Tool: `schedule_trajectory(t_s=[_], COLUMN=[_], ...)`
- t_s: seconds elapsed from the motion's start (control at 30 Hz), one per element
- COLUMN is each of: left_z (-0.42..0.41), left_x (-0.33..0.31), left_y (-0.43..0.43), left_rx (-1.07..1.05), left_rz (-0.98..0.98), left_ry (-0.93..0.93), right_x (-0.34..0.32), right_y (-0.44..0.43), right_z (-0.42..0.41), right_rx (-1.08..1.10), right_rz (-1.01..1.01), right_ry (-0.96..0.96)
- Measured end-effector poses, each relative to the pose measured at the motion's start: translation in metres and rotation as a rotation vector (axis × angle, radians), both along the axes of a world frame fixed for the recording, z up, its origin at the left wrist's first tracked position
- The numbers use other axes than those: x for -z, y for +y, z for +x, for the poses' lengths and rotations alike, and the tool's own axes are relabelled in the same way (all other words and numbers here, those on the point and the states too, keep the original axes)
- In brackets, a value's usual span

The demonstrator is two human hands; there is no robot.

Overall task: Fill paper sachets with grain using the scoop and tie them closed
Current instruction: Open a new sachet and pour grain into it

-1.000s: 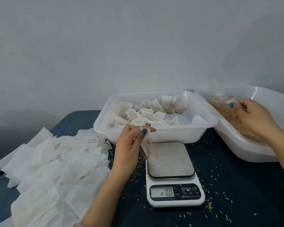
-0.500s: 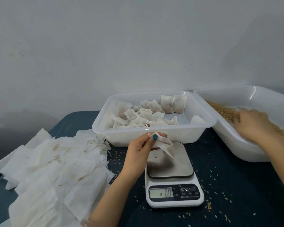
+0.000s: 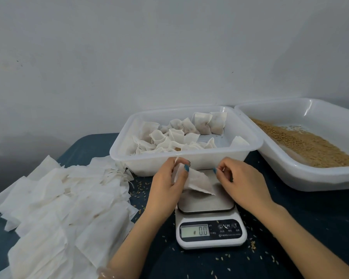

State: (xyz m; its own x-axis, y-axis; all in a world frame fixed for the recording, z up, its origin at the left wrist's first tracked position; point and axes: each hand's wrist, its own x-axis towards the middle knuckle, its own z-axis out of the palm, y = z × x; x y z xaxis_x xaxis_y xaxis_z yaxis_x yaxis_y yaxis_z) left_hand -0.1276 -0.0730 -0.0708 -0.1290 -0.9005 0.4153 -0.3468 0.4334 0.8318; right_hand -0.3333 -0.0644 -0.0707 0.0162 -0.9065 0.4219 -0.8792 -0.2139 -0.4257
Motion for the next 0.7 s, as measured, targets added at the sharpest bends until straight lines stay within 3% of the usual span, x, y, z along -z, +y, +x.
schedule_trajectory(t_s=[0.17,0.7], left_z=[0.001,0.01], left_x=[-0.001,-0.003], left_y=[0.002,0.001], left_rx=[-0.064,-0.26], left_rz=[0.0,-0.007], left_ry=[-0.04,0.044], right_x=[0.013,0.019], right_y=[0.003,0.003], right_z=[-0.019,-0.02], right_rx=[0.091,0.104], right_rz=[-0.029,0.007], right_ry=[-0.127,-0.088])
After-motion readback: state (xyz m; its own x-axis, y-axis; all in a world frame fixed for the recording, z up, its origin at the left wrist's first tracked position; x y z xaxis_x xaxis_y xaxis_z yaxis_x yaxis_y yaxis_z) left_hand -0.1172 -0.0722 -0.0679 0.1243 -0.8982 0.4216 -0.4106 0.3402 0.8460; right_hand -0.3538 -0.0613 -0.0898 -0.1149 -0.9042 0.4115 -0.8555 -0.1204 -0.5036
